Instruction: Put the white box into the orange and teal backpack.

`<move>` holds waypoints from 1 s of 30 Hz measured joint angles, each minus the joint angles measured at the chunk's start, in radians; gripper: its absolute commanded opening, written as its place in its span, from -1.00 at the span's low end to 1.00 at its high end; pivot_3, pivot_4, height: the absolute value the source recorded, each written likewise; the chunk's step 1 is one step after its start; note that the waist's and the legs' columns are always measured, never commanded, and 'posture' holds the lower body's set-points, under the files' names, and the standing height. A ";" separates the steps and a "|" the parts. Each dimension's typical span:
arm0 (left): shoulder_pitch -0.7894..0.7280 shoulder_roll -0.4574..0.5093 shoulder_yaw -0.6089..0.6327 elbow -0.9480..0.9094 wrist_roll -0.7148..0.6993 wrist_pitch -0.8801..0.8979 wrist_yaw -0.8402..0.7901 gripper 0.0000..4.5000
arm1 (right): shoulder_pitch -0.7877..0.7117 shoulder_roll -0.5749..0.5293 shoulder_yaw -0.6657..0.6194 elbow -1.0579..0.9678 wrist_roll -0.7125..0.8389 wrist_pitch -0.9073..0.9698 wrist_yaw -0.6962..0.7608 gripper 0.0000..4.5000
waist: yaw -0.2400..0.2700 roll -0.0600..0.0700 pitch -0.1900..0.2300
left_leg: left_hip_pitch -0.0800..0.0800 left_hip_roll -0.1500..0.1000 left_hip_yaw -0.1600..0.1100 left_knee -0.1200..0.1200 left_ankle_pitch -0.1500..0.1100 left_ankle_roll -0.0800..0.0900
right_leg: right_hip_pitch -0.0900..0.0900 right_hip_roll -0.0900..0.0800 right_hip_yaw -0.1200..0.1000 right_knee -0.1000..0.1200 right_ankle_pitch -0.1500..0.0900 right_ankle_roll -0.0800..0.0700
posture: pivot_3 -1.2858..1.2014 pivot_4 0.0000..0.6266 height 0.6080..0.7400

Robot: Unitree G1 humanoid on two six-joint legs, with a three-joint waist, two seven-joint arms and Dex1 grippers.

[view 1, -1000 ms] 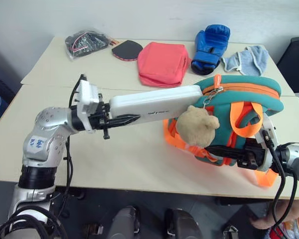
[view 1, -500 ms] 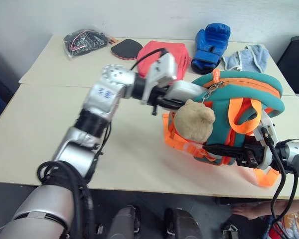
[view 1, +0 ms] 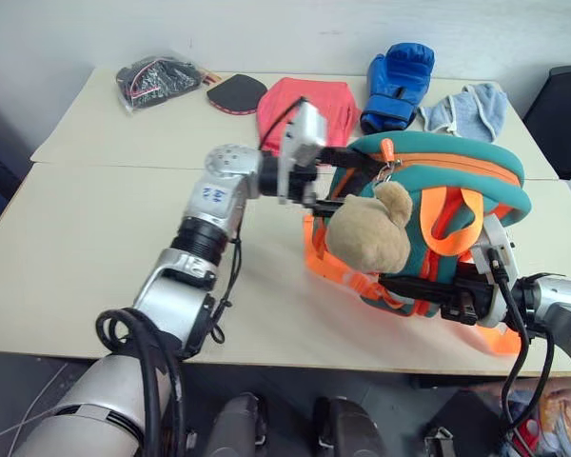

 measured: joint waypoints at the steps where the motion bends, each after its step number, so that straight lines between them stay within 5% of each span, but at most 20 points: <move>1: 0.010 0.041 0.022 -0.018 -0.017 0.001 -0.037 0.99 | 0.007 0.004 0.001 0.000 -0.006 -0.008 -0.002 -1.00 | 0.000 0.000 0.000 | 0.000 0.000 0.000 0.000 0.000 0.000 | 0.000 0.000 0.000 0.000 0.000 0.000 | 0.03 -0.52 1.00; 5: 0.091 0.192 0.066 -0.133 -0.061 0.035 -0.173 0.99 | 0.025 0.015 0.003 0.008 -0.036 -0.044 -0.003 -1.00 | 0.001 0.000 0.000 | 0.001 -0.001 0.000 0.000 0.000 0.000 | 0.001 0.000 0.000 0.000 0.000 0.000 | 0.03 -0.52 1.00; 10: 0.277 0.231 0.054 -0.416 -0.111 0.090 -0.196 0.99 | 0.016 0.022 0.014 0.028 -0.072 -0.081 0.009 -1.00 | 0.007 0.000 0.000 | 0.000 -0.002 -0.003 0.003 -0.001 0.002 | 0.003 -0.001 0.000 0.000 0.000 0.000 | 0.03 -0.52 1.00; 14: 0.398 0.169 0.013 -0.653 -0.119 0.081 -0.123 0.99 | -0.008 0.027 0.044 0.058 -0.097 -0.095 0.027 -1.00 | 0.005 0.000 0.000 | 0.001 -0.002 -0.003 0.003 -0.001 0.002 | 0.004 -0.002 0.001 0.000 0.000 0.001 | 0.03 -0.52 1.00; 19: 0.425 0.022 -0.037 -0.699 -0.041 -0.074 0.041 0.99 | -0.040 0.034 0.075 0.088 -0.116 -0.106 0.047 -1.00 | 0.005 0.000 0.000 | 0.001 -0.002 -0.003 0.002 -0.001 0.002 | 0.004 -0.001 0.000 0.000 0.000 0.001 | 0.03 -0.52 1.00; 22: 0.408 -0.022 -0.065 -0.676 0.026 -0.172 0.116 0.72 | -0.043 0.036 0.081 0.089 -0.116 -0.106 0.050 -1.00 | 0.004 0.000 0.000 | 0.002 -0.002 -0.002 0.002 -0.001 0.002 | 0.004 -0.001 0.000 0.000 0.000 0.001 | 0.03 -0.52 1.00; 30: 0.402 0.007 -0.092 -0.546 0.167 -0.395 0.225 -0.35 | -0.049 0.054 0.084 0.082 -0.117 -0.096 0.025 -1.00 | 0.005 0.000 0.000 | 0.002 -0.001 -0.002 0.002 -0.001 0.002 | 0.004 -0.001 0.000 0.000 0.000 0.001 | 0.03 -0.52 1.00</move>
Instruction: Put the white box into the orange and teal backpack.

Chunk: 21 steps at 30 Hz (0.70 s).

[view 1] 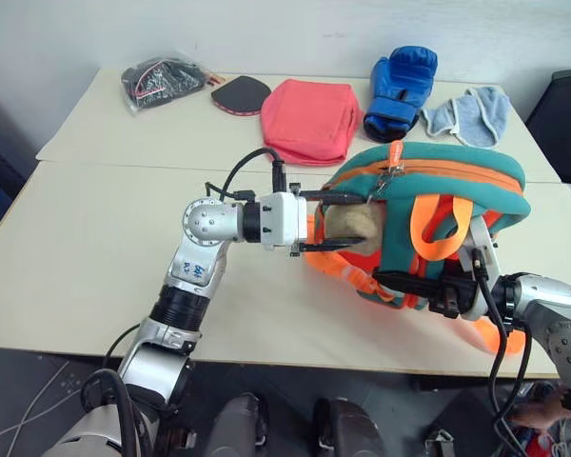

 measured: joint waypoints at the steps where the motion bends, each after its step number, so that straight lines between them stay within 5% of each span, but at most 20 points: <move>1: -0.002 0.006 0.000 0.006 0.003 -0.008 0.003 -0.47 | 0.001 0.002 0.000 -0.001 0.000 0.001 -0.002 -1.00 | 0.000 0.000 0.000 | 0.000 0.000 0.000 0.000 0.000 0.000 | 0.000 0.000 0.000 0.000 0.000 0.000 | 0.03 -0.52 1.00; 6: -0.028 0.022 0.007 0.036 -0.036 0.001 0.003 -0.99 | 0.004 0.017 -0.002 -0.009 0.000 0.008 -0.024 -1.00 | 0.000 0.000 0.000 | 0.000 0.000 0.000 0.000 0.000 0.000 | 0.000 0.000 0.000 0.000 0.000 0.000 | 0.03 -0.52 1.00; 18: -0.146 0.157 0.166 0.138 -0.215 0.229 -0.049 -0.99 | 0.035 0.020 -0.010 -0.038 0.003 0.007 -0.054 -1.00 | -0.001 0.000 0.000 | 0.000 0.000 0.000 0.000 0.000 -0.001 | 0.000 0.000 -0.001 0.000 0.000 0.000 | 0.03 -0.52 1.00; 21: -0.138 0.171 0.155 0.133 -0.226 0.277 -0.096 -0.61 | 0.041 0.020 -0.016 -0.038 0.003 0.006 -0.054 -1.00 | -0.001 0.000 0.000 | 0.000 0.000 0.000 0.000 0.000 -0.001 | 0.000 0.000 -0.001 0.000 0.000 0.000 | 0.03 -0.52 1.00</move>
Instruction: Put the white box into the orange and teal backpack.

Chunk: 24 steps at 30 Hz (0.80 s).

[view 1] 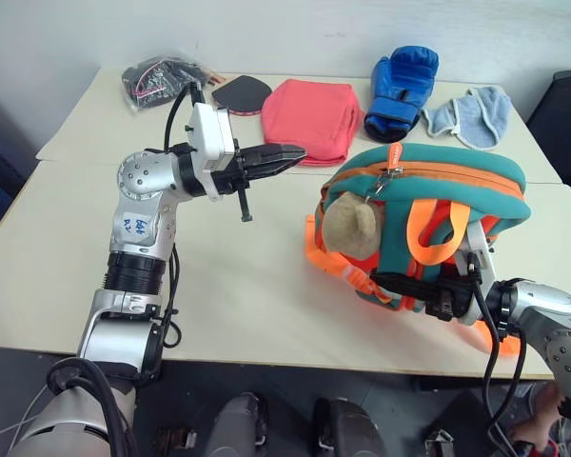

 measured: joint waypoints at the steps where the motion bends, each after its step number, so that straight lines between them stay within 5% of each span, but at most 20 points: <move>1: 0.015 0.004 -0.006 -0.021 -0.004 0.014 -0.016 -0.47 | 0.003 0.000 -0.001 -0.001 0.000 -0.001 0.000 -1.00 | 0.000 0.000 0.000 | 0.000 0.000 0.000 0.000 0.000 0.000 | 0.000 0.000 0.000 0.000 0.000 0.000 | 0.03 -0.52 1.00; 10: 0.132 -0.040 -0.082 -0.123 0.026 -0.030 -0.050 0.76 | 0.017 0.000 -0.005 -0.006 0.000 -0.011 0.001 -1.00 | 0.003 0.000 0.000 | 0.000 0.000 0.000 0.000 0.000 0.000 | 0.000 0.000 0.001 0.000 0.000 0.000 | 0.03 -0.52 1.00; 22: 0.117 -0.168 -0.197 -0.020 0.164 -0.165 0.026 0.76 | 0.013 0.001 -0.004 -0.005 0.000 -0.012 -0.002 -1.00 | 0.001 0.000 0.000 | 0.000 0.000 0.000 0.000 0.000 0.000 | 0.000 0.000 0.000 0.000 0.000 0.000 | 0.03 -0.52 1.00; 24: 0.104 -0.181 -0.200 -0.001 0.179 -0.180 0.043 0.50 | 0.010 0.007 -0.004 -0.005 0.000 -0.012 -0.009 -1.00 | 0.001 0.000 0.000 | 0.000 0.000 0.000 0.000 0.000 0.000 | 0.000 0.000 0.000 0.000 0.000 0.000 | 0.03 -0.52 1.00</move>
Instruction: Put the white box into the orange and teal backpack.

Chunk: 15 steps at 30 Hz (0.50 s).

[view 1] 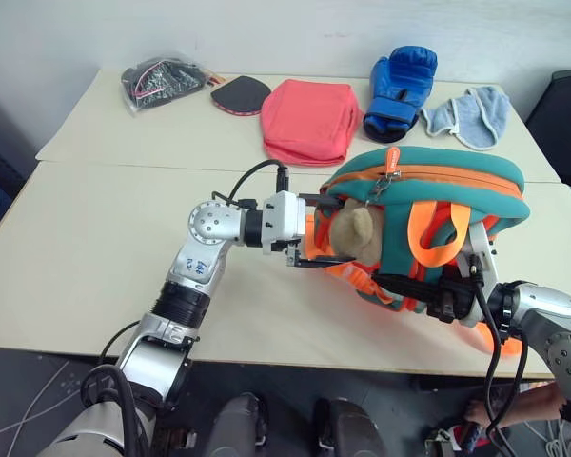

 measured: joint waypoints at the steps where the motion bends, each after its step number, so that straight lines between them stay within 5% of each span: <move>1: -0.005 -0.004 0.000 0.006 0.002 -0.006 0.008 0.37 | -0.003 0.002 0.000 0.000 0.000 0.000 -0.003 -1.00 | 0.000 0.000 0.000 | 0.000 0.000 0.000 0.000 0.000 0.000 | 0.000 0.000 0.000 0.000 0.000 0.000 | 0.03 -0.52 1.00; 10: -0.036 0.063 0.040 0.037 -0.021 0.034 0.013 -0.61 | -0.009 0.014 0.000 -0.012 0.000 0.000 -0.032 -1.00 | -0.004 0.000 0.000 | 0.000 0.000 0.000 0.000 0.000 0.000 | 0.000 0.000 0.000 0.000 0.000 0.000 | 0.03 -0.52 1.00; 15: -0.086 0.148 0.141 0.051 -0.179 0.272 -0.047 -0.67 | -0.005 0.030 -0.012 -0.035 0.012 -0.005 -0.054 -1.00 | -0.004 0.000 0.000 | 0.000 0.000 0.000 0.000 0.000 -0.001 | -0.001 0.000 0.000 0.001 0.000 0.000 | 0.03 -0.52 1.00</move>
